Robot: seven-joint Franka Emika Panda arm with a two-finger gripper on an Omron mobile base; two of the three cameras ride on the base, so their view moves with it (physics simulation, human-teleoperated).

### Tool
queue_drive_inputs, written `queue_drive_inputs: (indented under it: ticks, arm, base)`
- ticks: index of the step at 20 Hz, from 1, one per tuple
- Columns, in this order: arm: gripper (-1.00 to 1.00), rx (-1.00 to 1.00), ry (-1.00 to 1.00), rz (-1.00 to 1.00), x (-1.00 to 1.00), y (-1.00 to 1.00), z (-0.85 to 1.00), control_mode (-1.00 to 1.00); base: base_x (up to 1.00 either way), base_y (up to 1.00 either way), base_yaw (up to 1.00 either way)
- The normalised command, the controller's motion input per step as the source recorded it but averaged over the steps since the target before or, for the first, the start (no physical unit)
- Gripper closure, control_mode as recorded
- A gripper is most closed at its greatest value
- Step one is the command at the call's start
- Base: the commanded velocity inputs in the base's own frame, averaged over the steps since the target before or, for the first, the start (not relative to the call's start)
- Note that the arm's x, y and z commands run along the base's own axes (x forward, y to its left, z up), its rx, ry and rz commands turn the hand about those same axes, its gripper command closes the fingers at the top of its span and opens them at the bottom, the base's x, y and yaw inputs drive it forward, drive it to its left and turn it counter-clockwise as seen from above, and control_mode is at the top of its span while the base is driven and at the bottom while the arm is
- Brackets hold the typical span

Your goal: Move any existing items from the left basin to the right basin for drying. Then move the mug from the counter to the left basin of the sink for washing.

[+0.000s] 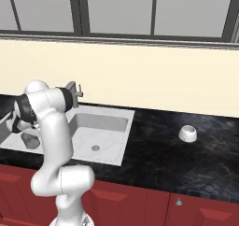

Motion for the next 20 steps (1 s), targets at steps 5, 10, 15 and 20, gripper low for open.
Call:
queue_drive_inputs:
  ticks: [5, 10, 15, 20]
  arm:
    - [1.0, 0.1, -0.15, 0.0, -0.12, -0.05, 0.82, -1.0]
    - [1.0, 0.12, -0.05, 0.0, 0.0, -0.02, 1.0, -1.0]
    - [1.0, 0.09, -0.01, 0.01, -0.11, -0.27, 0.97, -1.0]
    - [1.0, 0.0, -0.02, 0.05, -0.3, -0.65, 0.75, -1.0]
  base:
    - [0.0, 0.0, 0.0]
    - [0.0, 0.0, 0.0]
    - [0.0, 0.0, 0.0]
    - [0.0, 0.0, 0.0]
